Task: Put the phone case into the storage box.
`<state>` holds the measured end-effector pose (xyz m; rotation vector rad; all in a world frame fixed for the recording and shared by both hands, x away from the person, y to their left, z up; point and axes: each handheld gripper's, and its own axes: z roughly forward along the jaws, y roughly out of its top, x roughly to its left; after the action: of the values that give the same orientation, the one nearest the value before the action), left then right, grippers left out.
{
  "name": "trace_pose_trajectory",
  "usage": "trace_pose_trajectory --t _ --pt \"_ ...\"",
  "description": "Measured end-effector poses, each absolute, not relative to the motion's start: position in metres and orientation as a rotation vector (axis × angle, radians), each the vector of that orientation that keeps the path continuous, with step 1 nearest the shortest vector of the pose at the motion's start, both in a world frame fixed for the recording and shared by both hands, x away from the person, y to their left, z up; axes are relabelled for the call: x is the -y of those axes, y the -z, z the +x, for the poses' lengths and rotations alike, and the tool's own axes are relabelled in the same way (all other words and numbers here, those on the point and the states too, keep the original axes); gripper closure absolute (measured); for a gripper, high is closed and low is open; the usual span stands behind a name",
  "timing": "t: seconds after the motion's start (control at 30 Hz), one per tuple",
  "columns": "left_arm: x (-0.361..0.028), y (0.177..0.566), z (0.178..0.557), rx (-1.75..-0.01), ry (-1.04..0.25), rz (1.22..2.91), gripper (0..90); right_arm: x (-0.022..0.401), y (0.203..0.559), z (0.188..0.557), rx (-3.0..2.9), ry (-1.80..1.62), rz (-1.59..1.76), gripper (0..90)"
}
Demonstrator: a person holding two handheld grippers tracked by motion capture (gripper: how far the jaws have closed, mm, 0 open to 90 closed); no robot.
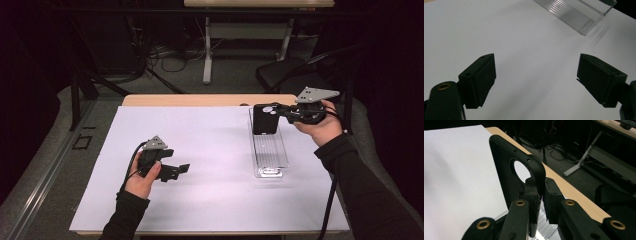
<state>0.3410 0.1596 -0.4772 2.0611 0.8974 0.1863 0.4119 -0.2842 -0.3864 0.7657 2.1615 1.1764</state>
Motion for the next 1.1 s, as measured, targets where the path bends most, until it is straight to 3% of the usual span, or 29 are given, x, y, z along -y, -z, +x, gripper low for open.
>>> trace_pose_trajectory --t 1.1 --pt "-0.169 0.484 0.339 -0.943 -0.19 2.056 16.2 0.297 0.434 0.477 -2.066 -1.165 0.847 83.3"
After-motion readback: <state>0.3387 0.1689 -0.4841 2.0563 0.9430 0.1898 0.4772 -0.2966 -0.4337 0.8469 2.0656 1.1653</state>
